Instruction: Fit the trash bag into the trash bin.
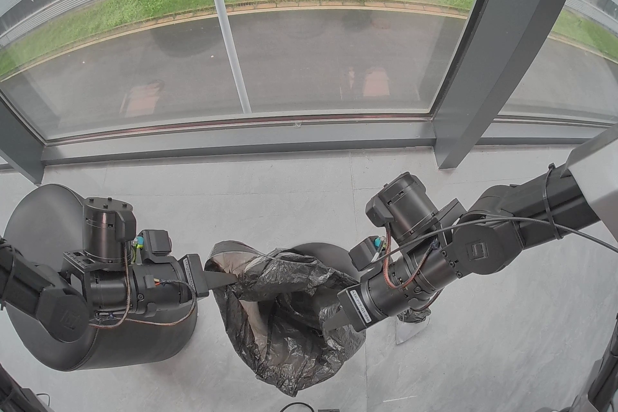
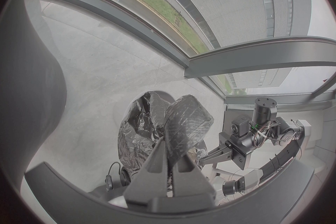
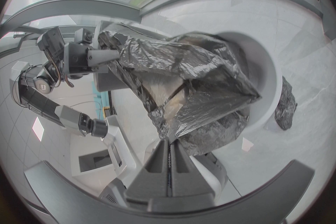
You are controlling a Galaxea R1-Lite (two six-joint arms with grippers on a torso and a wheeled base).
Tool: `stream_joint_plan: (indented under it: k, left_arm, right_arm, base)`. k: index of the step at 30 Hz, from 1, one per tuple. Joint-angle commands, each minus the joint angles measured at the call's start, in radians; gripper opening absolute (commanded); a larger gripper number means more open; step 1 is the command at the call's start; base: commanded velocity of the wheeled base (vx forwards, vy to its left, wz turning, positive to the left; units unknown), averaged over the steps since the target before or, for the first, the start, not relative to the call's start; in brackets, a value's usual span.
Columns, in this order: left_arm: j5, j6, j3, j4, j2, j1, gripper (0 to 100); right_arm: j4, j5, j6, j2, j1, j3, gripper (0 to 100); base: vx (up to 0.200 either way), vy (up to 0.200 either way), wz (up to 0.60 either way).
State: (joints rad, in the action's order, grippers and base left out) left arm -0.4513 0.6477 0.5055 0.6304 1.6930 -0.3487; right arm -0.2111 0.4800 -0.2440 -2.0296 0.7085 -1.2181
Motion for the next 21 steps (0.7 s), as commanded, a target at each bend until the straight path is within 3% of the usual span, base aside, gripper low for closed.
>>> stream_joint_plan:
  k: [1, 8, 21]
  left_arm:
    - [-0.001, 0.001, 0.028, 0.054, 0.117, 0.005, 0]
    - [-0.003, 0.004, 0.079, 0.063, 0.174, 0.007, 0]
    - [-0.001, 0.003, 0.220, 0.064, 0.295, 0.016, 0]
  right_arm:
    - [0.059, -0.003, -0.006, -0.024, -0.035, 0.019, 0]
    - [0.084, -0.018, -0.006, -0.024, -0.072, 0.014, 0]
    - [0.366, -0.047, -0.006, -0.118, -0.133, 0.092, 0]
  base:
    - [0.000, 0.000, 0.00]
    - [0.000, 0.000, 0.00]
    - [0.000, 0.000, 0.00]
